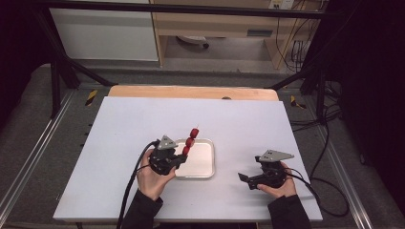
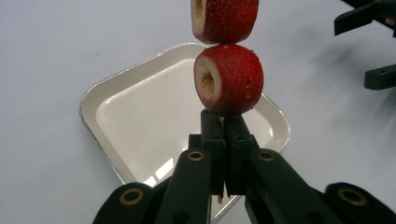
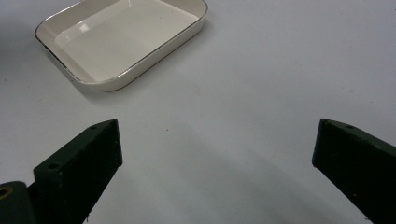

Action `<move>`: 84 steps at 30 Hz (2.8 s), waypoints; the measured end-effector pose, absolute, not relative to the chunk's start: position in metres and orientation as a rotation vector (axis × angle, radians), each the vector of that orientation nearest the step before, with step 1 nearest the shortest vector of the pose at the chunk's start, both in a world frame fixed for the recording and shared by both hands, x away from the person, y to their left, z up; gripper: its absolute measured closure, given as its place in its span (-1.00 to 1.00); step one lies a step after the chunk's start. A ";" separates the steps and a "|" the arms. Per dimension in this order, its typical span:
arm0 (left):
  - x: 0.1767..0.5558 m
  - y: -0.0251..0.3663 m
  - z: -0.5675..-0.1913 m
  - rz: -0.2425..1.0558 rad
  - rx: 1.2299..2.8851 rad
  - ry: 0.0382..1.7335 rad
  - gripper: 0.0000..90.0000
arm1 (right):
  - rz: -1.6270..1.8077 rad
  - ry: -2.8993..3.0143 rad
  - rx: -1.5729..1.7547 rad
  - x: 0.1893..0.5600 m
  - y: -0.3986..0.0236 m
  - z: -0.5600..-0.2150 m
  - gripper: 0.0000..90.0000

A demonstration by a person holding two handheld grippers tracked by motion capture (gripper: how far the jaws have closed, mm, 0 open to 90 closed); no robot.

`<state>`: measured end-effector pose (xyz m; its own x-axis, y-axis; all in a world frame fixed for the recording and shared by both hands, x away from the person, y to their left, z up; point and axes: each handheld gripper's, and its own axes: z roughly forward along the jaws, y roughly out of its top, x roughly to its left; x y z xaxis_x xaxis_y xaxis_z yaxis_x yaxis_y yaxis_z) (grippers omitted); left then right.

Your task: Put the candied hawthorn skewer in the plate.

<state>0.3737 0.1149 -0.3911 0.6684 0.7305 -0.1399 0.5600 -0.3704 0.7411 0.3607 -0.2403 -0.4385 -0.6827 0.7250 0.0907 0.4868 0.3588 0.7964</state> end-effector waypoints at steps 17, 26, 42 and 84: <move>0.391 0.095 -0.427 0.292 2.314 1.094 0.97 | 1.216 2.360 1.092 0.360 -0.241 -0.444 -0.95; 0.392 0.093 -0.430 0.297 2.347 1.096 0.96 | 1.209 2.369 1.095 0.361 -0.240 -0.445 -0.95; 0.384 0.122 -0.409 0.232 2.159 0.957 0.12 | 1.219 2.349 1.104 0.360 -0.241 -0.444 -0.96; 0.343 0.264 -0.442 0.372 2.089 1.001 -0.80 | 1.208 2.370 1.105 0.357 -0.241 -0.443 -0.98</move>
